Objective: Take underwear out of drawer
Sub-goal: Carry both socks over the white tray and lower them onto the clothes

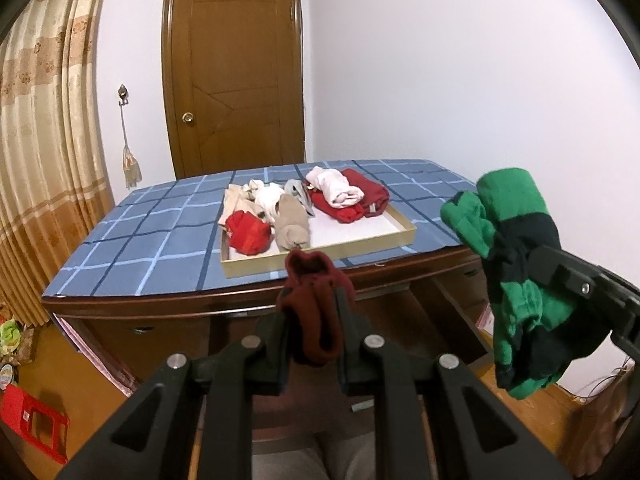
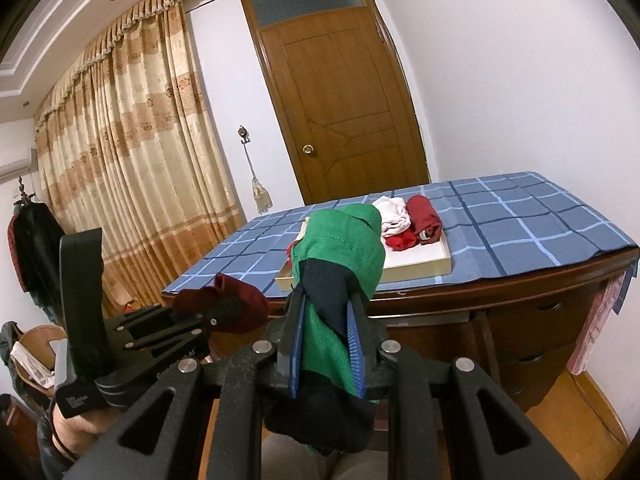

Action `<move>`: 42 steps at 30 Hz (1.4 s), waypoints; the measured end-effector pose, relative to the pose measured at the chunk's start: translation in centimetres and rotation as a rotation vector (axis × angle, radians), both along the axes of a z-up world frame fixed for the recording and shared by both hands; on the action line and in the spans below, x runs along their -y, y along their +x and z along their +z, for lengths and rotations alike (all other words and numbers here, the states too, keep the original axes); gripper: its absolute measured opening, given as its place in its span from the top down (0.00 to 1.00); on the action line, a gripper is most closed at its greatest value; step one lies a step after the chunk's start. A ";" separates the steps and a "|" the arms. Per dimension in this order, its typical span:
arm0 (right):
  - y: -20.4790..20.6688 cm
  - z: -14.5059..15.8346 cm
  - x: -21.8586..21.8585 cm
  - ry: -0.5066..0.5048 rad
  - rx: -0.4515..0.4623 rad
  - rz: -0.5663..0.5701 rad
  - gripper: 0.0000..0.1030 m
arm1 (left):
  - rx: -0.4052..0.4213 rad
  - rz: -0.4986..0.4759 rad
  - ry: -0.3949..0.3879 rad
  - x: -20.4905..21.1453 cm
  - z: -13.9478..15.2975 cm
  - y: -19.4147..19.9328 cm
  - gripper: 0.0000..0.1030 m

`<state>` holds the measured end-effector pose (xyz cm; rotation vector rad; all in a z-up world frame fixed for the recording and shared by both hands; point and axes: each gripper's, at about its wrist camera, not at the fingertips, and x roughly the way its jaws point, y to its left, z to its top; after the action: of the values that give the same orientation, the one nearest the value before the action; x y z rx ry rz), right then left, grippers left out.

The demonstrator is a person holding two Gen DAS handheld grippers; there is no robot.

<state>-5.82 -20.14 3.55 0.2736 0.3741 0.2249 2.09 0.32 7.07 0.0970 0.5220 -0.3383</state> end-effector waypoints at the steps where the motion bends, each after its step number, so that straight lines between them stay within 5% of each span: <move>1: 0.1 0.0 0.1 0.002 -0.001 -0.004 0.79 | 0.001 -0.001 0.001 0.0 0.0 0.1 0.85; 23: 7.7 3.7 3.4 0.004 0.042 -0.073 0.79 | -0.016 -0.052 0.033 4.9 1.5 9.0 0.85; 42: 16.6 3.9 6.9 0.006 0.040 -0.161 0.79 | -0.033 -0.038 -0.034 8.3 2.2 16.4 0.85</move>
<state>10.81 -27.06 7.43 0.3031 0.3101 0.0732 18.51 -8.00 9.27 0.0687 0.5478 -0.3861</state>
